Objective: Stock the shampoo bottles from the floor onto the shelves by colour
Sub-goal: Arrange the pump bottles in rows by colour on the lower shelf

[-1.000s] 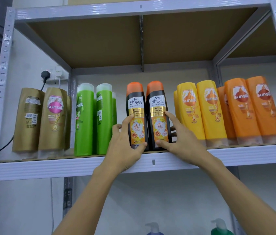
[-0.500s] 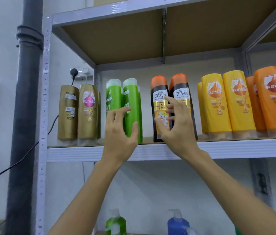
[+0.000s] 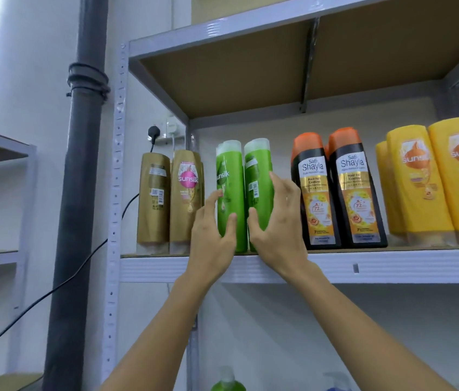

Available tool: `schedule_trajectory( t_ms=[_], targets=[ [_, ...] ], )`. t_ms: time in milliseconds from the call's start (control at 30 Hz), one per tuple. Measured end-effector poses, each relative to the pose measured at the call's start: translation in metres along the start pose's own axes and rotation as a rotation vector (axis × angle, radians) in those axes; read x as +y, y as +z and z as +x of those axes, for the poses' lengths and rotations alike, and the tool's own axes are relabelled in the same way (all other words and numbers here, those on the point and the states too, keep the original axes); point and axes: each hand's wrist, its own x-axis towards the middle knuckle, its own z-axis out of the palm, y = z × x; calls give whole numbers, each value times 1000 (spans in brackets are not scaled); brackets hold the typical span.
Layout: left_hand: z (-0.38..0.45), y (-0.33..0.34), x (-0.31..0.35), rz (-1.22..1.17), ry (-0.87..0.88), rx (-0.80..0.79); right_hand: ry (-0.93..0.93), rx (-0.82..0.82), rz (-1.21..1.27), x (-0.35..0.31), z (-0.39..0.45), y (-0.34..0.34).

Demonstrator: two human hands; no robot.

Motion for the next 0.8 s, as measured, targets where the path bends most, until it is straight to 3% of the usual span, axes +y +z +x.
schedule_trajectory(
  t_ms=[133, 333, 667, 800],
  targets=[
    [1, 9, -5, -54, 0, 7, 34, -10, -50, 3, -3, 2],
    [0, 9, -13, -52, -37, -30, 222, -216, -74, 3, -1, -3],
    [-3, 5, -17, 7, 9, -60, 270, -272, -84, 0, -1, -9],
    [-3, 4, -15, -8, 4, -69, 308, -326, 36, 0, 4, -12]
  ],
)
